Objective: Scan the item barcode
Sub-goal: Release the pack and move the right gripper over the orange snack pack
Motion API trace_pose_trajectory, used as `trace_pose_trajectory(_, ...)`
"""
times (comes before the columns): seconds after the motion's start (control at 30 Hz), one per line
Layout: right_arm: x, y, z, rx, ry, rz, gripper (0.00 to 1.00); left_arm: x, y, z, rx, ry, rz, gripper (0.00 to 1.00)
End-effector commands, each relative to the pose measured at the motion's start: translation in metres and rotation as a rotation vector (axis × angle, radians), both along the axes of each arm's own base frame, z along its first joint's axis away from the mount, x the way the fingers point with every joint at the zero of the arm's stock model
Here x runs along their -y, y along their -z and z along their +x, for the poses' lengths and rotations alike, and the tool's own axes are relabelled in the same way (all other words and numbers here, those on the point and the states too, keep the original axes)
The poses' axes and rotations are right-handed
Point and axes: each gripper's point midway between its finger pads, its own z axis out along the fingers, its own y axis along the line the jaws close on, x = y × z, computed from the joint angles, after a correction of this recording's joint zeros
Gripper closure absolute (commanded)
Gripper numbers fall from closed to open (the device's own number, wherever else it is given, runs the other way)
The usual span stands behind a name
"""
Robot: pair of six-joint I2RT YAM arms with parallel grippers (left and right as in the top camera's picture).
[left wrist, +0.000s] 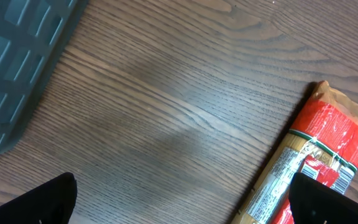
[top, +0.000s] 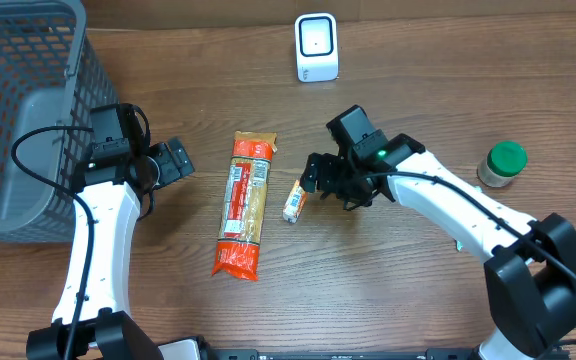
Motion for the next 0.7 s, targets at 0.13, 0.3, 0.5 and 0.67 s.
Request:
trace_pose_trajectory(0.13,-0.017,-0.003,0.000,0.128,0.072,-0.071,0.18,-0.001,-0.008,0.001,0.019,0.011,0.019,0.00)
trace_pose_trajectory(0.3,-0.028,-0.005,-0.002,0.168,0.099,-0.076,0.25,-0.001,-0.008,0.001,0.019,0.011,0.019,0.00)
trace_pose_trajectory(0.5,-0.043,0.001,-0.008,0.195,0.111,-0.089,0.27,-0.001,-0.008,0.001,0.019,0.011,0.019,0.00)
trace_pose_trajectory(0.67,-0.058,0.014,-0.014,0.206,0.082,-0.094,0.27,-0.001,-0.008,0.001,0.019,0.011,0.019,0.00)
